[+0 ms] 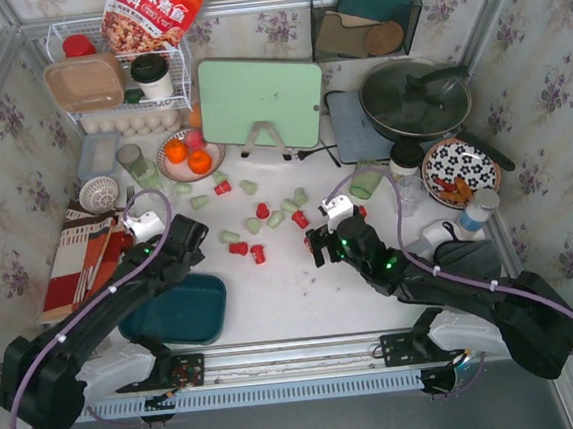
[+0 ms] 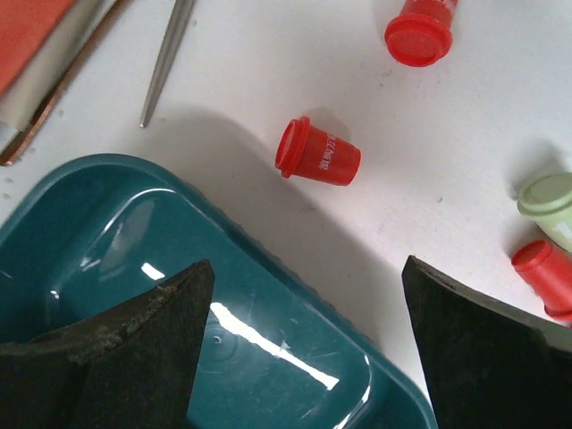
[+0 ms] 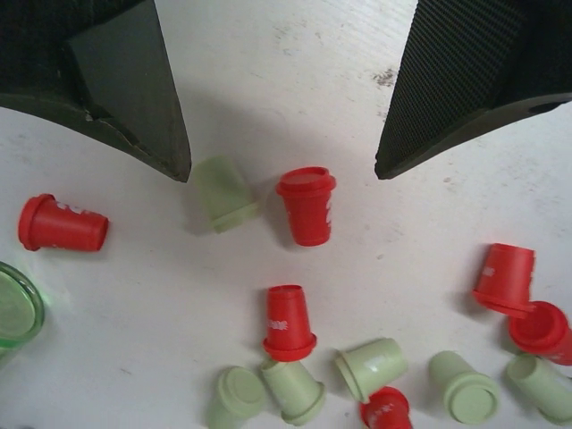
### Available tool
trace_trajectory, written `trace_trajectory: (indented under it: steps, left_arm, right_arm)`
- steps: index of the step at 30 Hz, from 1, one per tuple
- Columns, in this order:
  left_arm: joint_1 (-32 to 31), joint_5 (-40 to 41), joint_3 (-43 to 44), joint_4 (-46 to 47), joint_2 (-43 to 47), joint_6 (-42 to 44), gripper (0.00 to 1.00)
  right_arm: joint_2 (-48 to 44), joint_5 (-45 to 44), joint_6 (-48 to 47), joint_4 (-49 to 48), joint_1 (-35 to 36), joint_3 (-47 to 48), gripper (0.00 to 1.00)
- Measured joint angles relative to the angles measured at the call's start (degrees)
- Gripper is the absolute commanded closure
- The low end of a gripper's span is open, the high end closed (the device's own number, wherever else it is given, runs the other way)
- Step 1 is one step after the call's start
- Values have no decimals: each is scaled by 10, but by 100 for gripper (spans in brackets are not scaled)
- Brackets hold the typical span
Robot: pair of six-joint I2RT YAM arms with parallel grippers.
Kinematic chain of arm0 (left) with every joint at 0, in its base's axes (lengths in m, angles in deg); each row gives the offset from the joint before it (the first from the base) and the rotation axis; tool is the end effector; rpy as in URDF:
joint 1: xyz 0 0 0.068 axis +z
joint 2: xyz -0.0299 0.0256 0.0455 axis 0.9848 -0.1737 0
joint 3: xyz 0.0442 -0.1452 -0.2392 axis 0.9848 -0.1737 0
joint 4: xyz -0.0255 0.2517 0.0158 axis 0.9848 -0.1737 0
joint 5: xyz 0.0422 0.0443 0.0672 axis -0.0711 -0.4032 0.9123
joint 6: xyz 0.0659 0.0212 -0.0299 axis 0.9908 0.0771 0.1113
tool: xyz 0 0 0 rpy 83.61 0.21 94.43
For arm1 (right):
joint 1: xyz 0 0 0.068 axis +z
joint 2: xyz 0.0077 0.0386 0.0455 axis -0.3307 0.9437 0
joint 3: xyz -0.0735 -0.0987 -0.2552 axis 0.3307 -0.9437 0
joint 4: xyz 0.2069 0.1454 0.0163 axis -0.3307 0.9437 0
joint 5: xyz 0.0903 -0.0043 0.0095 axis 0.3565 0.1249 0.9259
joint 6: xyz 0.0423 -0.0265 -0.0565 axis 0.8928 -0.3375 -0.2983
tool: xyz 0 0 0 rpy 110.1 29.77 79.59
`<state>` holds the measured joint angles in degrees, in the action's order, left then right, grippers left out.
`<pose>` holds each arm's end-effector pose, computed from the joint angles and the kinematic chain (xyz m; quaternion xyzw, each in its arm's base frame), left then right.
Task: Mix the coffee capsules in the storage basket
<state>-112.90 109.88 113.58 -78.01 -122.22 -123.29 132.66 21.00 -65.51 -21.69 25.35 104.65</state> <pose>0.1804 -0.0725 0.2230 -0.2631 0.8894 0.0509 0.3702 0.1854 0.1572 0.1971 -0.2020 0.8292 0.1078 0.5098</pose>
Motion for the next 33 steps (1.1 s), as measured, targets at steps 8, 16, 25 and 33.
trace_trajectory:
  steps: [8, 16, 25, 33]
  left_arm:
    - [26, -34, -2, 31, -77, -57, 32]
    - [34, -33, -27, 31, -90, -104, 58]
    - [37, -20, -37, 37, -79, -73, 95]
    - [38, -11, -21, 68, -58, 66, 100]
  right_arm:
    - [-12, 35, 13, -39, 1, -18, 9]
    - [-27, 46, 19, -43, 3, -21, 9]
    - [-30, 41, 25, -47, 3, -22, 9]
    - [-26, 35, 26, -47, 3, -22, 9]
